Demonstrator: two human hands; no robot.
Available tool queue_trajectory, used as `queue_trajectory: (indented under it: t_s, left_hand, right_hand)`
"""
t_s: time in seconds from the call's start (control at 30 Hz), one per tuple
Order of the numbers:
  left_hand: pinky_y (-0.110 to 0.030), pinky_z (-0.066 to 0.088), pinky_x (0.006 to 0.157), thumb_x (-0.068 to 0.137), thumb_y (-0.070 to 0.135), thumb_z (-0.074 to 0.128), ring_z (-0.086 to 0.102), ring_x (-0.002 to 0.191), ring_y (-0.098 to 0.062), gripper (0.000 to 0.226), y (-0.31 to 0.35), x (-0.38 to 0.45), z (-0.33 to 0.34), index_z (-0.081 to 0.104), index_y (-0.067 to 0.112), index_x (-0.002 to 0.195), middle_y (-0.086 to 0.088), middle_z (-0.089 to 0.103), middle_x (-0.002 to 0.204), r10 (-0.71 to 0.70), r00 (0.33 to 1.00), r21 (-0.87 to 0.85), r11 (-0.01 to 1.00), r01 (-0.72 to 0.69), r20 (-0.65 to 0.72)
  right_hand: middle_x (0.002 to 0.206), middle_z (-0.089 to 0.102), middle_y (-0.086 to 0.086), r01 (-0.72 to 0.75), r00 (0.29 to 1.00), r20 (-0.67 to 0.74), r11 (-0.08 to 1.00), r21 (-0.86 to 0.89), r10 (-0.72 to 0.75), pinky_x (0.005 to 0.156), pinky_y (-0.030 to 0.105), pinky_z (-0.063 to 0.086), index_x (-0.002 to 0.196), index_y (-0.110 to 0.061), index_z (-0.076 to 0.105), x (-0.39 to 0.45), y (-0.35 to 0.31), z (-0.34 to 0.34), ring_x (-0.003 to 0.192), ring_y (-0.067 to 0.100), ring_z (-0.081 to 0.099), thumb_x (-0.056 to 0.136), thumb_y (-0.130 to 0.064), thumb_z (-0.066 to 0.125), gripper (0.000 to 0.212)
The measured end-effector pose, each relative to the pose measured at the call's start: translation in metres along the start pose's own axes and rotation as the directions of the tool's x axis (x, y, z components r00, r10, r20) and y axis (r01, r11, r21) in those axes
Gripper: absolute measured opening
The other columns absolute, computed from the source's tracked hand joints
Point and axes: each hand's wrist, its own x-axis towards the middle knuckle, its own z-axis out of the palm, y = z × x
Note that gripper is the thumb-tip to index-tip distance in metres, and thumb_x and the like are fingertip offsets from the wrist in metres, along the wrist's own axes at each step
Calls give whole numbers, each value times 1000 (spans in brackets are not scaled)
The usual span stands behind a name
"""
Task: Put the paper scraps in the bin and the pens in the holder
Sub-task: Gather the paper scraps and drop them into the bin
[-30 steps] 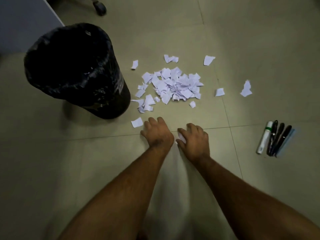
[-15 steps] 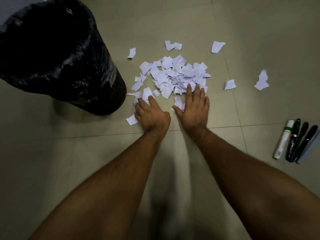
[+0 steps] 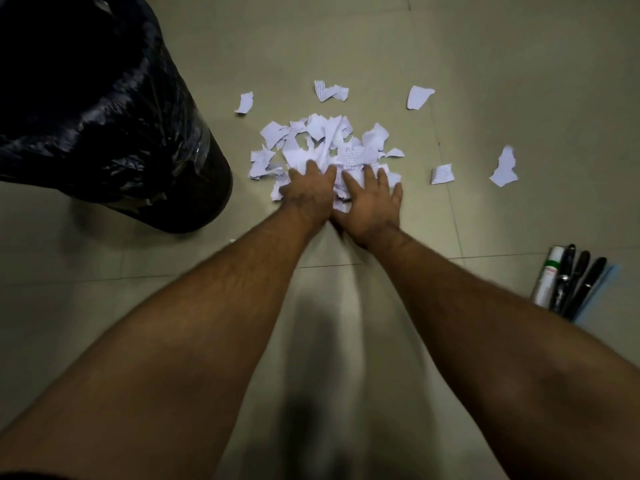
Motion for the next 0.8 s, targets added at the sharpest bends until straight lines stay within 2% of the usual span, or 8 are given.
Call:
queue_trajectory:
  t_s: [0.13,0.23,0.33,0.5,0.57,0.67,0.73,0.8]
  left_hand:
    - [-41,51,80,95,24,50,57,109,-38,47,-2,-29,11,43,22,141,-13,51,128,70,986,62,996,-61,-153]
    - [-34,44,67,95,19,46,62,103,-31,31,7,-55,15,56,22,124,-8,57,119,93,970,134,989,-64,-226]
    - [-32,45,67,94,17,48,64,100,-28,24,10,-69,22,62,20,113,-7,60,116,106,969,168,983,-70,-221]
    - [-24,39,47,75,19,57,64,73,-21,34,8,-75,34,62,24,108,-8,62,123,94,910,200,980,-13,-403]
    - [-27,46,54,77,20,50,62,93,-27,52,6,-73,35,49,23,129,-16,43,147,22,898,191,979,69,-439]
    - [-46,48,92,87,29,56,37,134,-41,75,8,-59,33,19,23,153,-18,12,161,-46,951,67,995,70,-307]
    - [-52,42,101,93,32,52,30,138,-43,69,9,-50,27,19,26,154,-16,16,160,-44,994,-31,999,41,-102]
    - [-48,45,99,94,27,50,41,128,-41,58,12,-48,22,32,24,149,-17,34,150,34,998,-34,999,-36,-50]
  right_hand:
    - [148,44,13,69,997,-25,995,66,-67,114,50,23,137,-32,54,-22,12,0,142,35,34,84,-60,47,61]
    - [119,65,8,86,987,-146,986,145,-65,93,41,42,107,-28,73,-38,14,-6,113,34,59,76,-41,55,38]
    - [95,67,0,109,987,-123,992,57,-101,70,33,42,93,-24,76,-48,6,-12,90,29,63,74,-30,60,25]
    - [96,68,2,99,980,-178,992,81,-84,64,34,48,95,-22,72,-60,9,-15,88,30,63,82,-23,57,19]
    - [99,69,3,88,976,-209,992,91,-67,64,34,48,97,-22,71,-64,13,-15,89,31,63,83,-21,57,20]
    - [99,69,3,76,972,-231,993,93,-52,63,33,48,99,-23,71,-65,20,-18,88,30,64,84,-21,57,21]
    - [101,69,3,43,975,-223,990,138,-12,66,34,48,99,-23,70,-64,22,-21,90,31,64,86,-22,56,19]
    - [105,69,5,-30,973,-217,971,238,83,72,35,48,103,-22,69,-64,23,-23,94,31,64,87,-20,56,21]
